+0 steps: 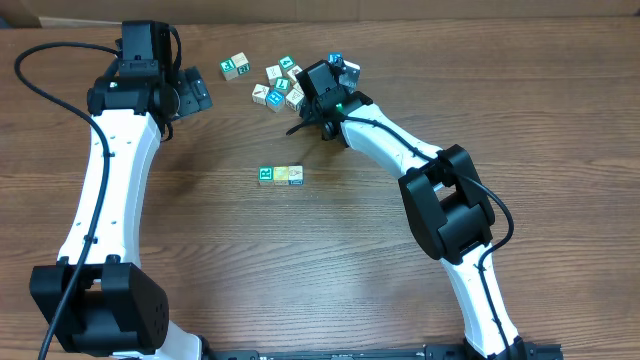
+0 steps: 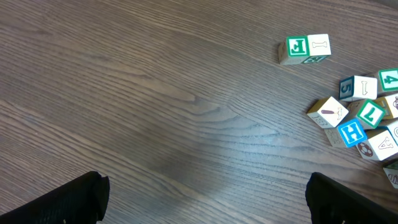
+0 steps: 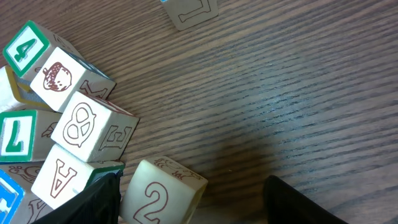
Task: Form a horizontal line
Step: 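Lower the open right gripper around the cream 2 block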
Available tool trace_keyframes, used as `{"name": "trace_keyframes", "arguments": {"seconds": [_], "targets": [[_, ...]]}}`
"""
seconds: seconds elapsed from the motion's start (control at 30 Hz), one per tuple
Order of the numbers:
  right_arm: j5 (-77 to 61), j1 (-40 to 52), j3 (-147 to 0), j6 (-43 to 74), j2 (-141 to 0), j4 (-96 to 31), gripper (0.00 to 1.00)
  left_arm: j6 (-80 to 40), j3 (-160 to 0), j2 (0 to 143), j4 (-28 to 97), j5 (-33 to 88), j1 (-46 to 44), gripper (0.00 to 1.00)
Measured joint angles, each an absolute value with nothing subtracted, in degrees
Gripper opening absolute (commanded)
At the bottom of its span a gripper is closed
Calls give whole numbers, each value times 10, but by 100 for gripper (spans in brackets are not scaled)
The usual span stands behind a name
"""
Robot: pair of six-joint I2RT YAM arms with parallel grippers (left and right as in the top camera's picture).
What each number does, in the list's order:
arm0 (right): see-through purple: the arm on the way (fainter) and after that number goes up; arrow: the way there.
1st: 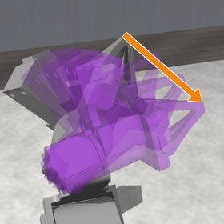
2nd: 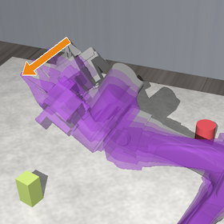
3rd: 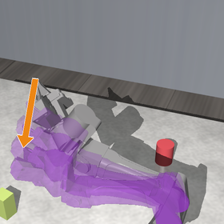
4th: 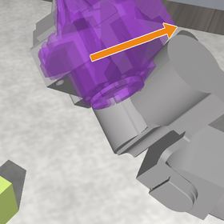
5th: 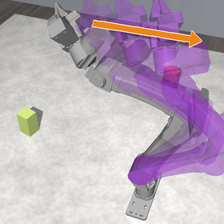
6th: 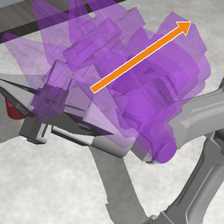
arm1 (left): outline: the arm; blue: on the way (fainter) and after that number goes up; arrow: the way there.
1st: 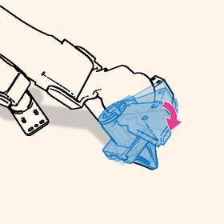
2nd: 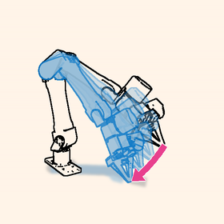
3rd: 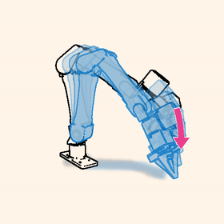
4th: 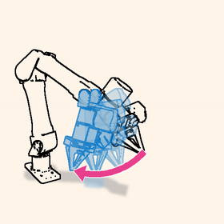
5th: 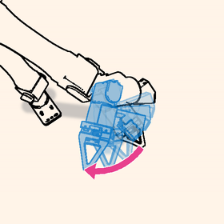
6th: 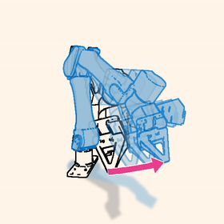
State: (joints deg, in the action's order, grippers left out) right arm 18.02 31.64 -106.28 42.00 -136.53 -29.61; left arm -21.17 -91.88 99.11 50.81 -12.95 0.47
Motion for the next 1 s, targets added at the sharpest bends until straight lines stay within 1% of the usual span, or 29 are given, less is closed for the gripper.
{"name": "trace_keyframes", "arguments": {"seconds": [0.17,0.37,0.6,1.0], "targets": [[180,316,-1063,420,-1365,-300,70,-212,-919,991,508,-130,5,100],[180,316,-1061,420,-1366,-342,70,-212,-919,991,508,-130,5,100],[182,316,-1062,417,-1366,-359,70,-212,-919,991,508,-129,5,100],[165,316,-1068,339,-1366,-381,70,-212,-919,991,508,-130,5,100]]}}
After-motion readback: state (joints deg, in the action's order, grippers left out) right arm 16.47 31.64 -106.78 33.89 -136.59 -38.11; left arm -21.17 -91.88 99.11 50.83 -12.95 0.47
